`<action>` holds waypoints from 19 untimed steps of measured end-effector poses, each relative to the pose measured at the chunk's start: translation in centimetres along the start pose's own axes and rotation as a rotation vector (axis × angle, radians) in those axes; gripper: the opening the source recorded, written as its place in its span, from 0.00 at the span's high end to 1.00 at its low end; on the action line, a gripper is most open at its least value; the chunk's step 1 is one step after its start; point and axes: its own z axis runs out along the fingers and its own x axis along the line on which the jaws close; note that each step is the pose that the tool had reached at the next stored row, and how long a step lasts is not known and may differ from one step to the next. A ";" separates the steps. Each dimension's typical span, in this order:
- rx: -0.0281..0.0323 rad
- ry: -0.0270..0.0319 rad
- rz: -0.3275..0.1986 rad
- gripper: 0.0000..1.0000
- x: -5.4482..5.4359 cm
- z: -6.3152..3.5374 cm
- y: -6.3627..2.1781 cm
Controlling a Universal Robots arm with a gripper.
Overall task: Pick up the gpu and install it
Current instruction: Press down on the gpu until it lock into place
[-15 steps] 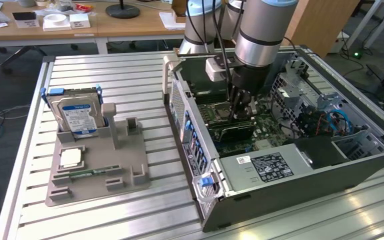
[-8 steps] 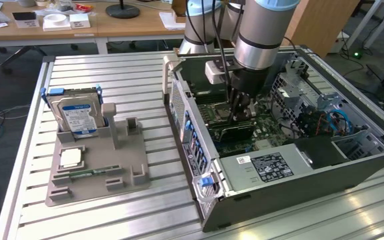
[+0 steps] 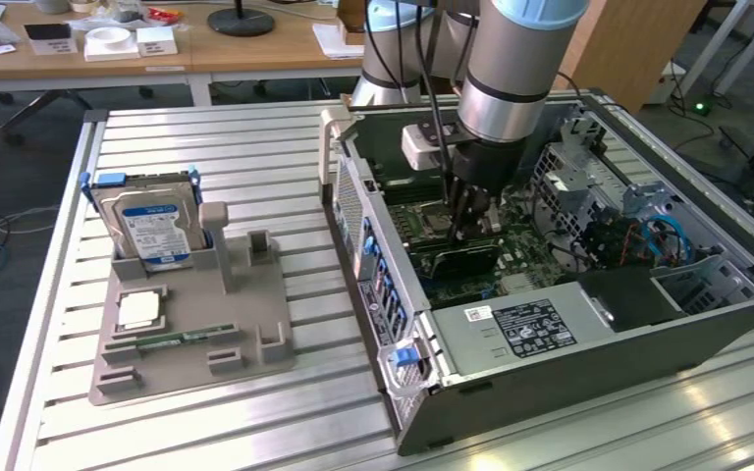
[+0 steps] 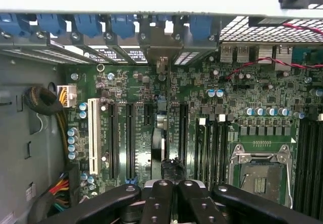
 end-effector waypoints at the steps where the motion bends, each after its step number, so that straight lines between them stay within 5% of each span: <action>1: -0.0001 0.0001 0.000 0.89 0.0 0.08 0.00; 19: -0.0001 0.0009 0.000 0.89 0.0 0.37 0.01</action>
